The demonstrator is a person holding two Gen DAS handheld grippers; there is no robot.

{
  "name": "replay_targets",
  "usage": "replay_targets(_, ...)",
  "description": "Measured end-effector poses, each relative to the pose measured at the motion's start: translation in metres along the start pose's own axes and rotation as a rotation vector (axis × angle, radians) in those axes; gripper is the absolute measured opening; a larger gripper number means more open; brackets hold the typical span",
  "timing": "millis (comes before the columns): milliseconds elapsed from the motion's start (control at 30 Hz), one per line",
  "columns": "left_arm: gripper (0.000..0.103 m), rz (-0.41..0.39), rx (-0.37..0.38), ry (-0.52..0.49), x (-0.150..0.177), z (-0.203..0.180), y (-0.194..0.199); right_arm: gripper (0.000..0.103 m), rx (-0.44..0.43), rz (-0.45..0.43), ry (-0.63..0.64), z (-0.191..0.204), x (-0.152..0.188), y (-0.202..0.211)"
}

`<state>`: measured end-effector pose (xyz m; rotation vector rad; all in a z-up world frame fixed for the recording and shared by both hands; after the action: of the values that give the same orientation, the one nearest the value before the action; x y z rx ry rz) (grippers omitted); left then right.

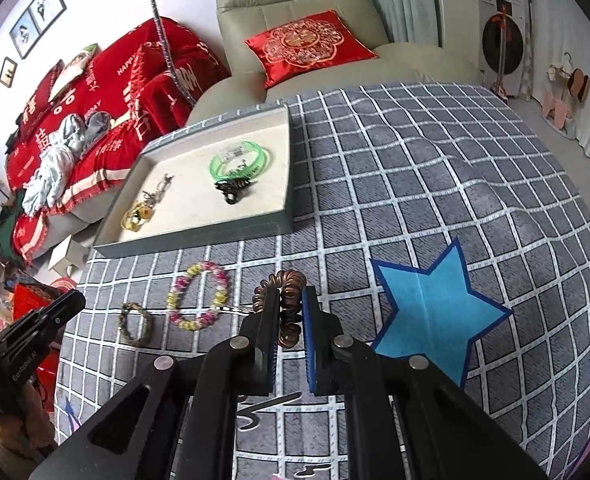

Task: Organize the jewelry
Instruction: 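Grasp the tan braided bracelet with the left tool while the right tool grasps the brown coiled hair tie, then carry the braided bracelet and coiled hair tie into the tray and open both tools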

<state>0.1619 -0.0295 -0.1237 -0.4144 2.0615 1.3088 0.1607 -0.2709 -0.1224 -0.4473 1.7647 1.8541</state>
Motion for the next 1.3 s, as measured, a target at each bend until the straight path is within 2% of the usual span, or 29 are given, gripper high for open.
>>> replay_targets(133, 0.025, 0.030, -0.063, 0.003, 0.009, 0.007, -0.009, 0.012, -0.020, -0.003, 0.000, 0.006, 0.003, 0.005)
replay_targets(267, 0.025, 0.062, -0.083, 0.025, 0.020, 0.010, -0.017, 0.012, -0.038, -0.004, 0.002, 0.010, 0.009, 0.010)
replay_targets(300, 0.032, 0.056, -0.084, 0.026, 0.021, 0.010, -0.017, 0.012, -0.044, -0.005, 0.002, 0.011, 0.010, 0.012)
replay_targets(333, 0.078, 0.055, -0.091, 0.025, 0.023, 0.011, -0.018, 0.012, -0.051, -0.008, 0.001, 0.012, 0.012, 0.014)
replay_targets(367, 0.103, 0.059, -0.105, 0.026, 0.024, 0.012, -0.018, 0.012, -0.056, -0.011, 0.001, 0.013, 0.013, 0.016)
replay_targets(433, 0.103, 0.030, -0.154, 0.010, 0.025, 0.014, -0.016, 0.012, -0.065, -0.015, -0.001, 0.013, 0.016, 0.019)
replay_targets(500, 0.103, 0.051, -0.164, 0.005, 0.027, 0.015, -0.020, 0.012, -0.076, -0.017, -0.003, 0.015, 0.020, 0.022)
replay_targets(567, 0.103, 0.063, -0.206, 0.018, 0.028, 0.022, -0.028, 0.012, -0.084, -0.016, -0.003, 0.016, 0.022, 0.023)
replay_targets(667, 0.103, 0.100, -0.216, 0.060, 0.031, 0.034, -0.041, 0.012, -0.092, -0.015, -0.004, 0.017, 0.027, 0.025)
replay_targets(767, 0.089, 0.164, -0.205, 0.082, 0.037, 0.041, -0.057, 0.012, -0.098, -0.014, -0.006, 0.018, 0.030, 0.027)
replay_targets(867, 0.082, 0.166, -0.186, 0.079, 0.037, 0.037, -0.063, 0.012, -0.102, -0.013, -0.010, 0.018, 0.031, 0.027)
replay_targets(900, 0.075, 0.171, -0.176, 0.056, 0.036, 0.031, -0.065, 0.012, -0.103, -0.012, -0.010, 0.018, 0.031, 0.027)
replay_targets(967, 0.059, 0.179, -0.171, -0.001, 0.035, 0.018, -0.069, 0.012, -0.106, -0.011, -0.010, 0.019, 0.031, 0.026)
replay_targets(1000, 0.031, 0.186, -0.147, -0.037, 0.035, 0.009, -0.071, 0.012, -0.108, -0.010, -0.009, 0.020, 0.031, 0.026)
replay_targets(1033, 0.021, 0.197, -0.140, -0.064, 0.035, 0.002, -0.073, 0.012, -0.111, -0.011, -0.007, 0.021, 0.031, 0.026)
replay_targets(1067, 0.021, 0.199, -0.138, -0.077, 0.035, -0.001, -0.074, 0.012, -0.113, -0.013, -0.004, 0.022, 0.031, 0.027)
replay_targets(1167, 0.021, 0.176, -0.056, -0.039, 0.033, -0.006, -0.069, 0.012, -0.119, -0.026, 0.005, 0.023, 0.029, 0.033)
replay_targets(1300, 0.021, 0.124, -0.033, -0.019, 0.018, -0.008, -0.047, 0.012, -0.130, -0.043, 0.016, 0.027, 0.019, 0.039)
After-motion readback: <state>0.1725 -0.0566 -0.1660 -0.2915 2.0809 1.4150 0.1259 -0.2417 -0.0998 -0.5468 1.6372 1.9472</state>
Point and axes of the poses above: each gripper's, at about its wrist camera, not at the fingertips, and y roughly against the way its jaws point, z to its left, x to its underside, the point moved 5 cm from there along -y, roughly the way its jaws point, and after that the axes turned 10 degrees about x, right-handed, at the moved point
